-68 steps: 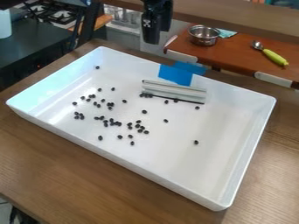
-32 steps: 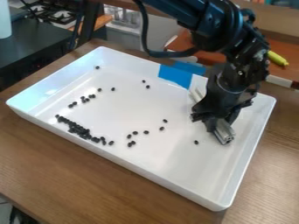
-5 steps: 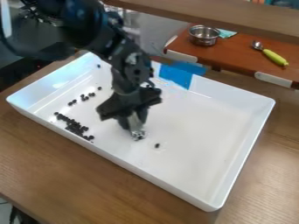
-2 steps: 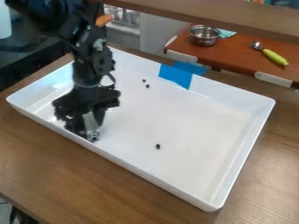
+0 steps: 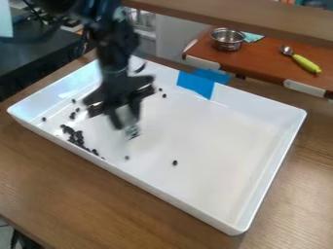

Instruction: Sweep into pile

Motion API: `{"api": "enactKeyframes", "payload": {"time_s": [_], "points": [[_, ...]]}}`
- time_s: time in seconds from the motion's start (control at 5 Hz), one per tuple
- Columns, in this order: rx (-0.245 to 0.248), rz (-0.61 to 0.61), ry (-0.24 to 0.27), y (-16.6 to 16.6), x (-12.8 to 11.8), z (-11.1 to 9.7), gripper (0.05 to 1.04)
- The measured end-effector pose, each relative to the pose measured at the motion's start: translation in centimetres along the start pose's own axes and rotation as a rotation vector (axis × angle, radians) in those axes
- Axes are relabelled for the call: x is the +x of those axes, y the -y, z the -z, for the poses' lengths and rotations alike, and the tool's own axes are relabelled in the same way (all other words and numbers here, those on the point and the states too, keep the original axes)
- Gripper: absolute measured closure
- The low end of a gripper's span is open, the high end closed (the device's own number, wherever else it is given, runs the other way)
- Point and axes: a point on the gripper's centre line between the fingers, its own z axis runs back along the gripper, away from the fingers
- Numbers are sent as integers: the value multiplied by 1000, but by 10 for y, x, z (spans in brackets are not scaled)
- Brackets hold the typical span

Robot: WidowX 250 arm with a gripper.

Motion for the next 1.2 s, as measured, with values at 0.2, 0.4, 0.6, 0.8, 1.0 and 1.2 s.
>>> {"api": "enactKeyframes", "payload": {"time_s": [0.2, 0.4, 0.6, 0.8, 1.0, 1.2], "points": [[-103, -31, -18, 48, -5, -1, 701], [-169, -94, -17, 78, -1, 3, 700], [-205, -199, 3, 101, 13, 16, 701], [-199, -252, 24, 117, 24, 24, 700], [-185, -277, 35, 128, 29, 30, 701], [-178, -287, 49, 128, 30, 31, 701]]}}
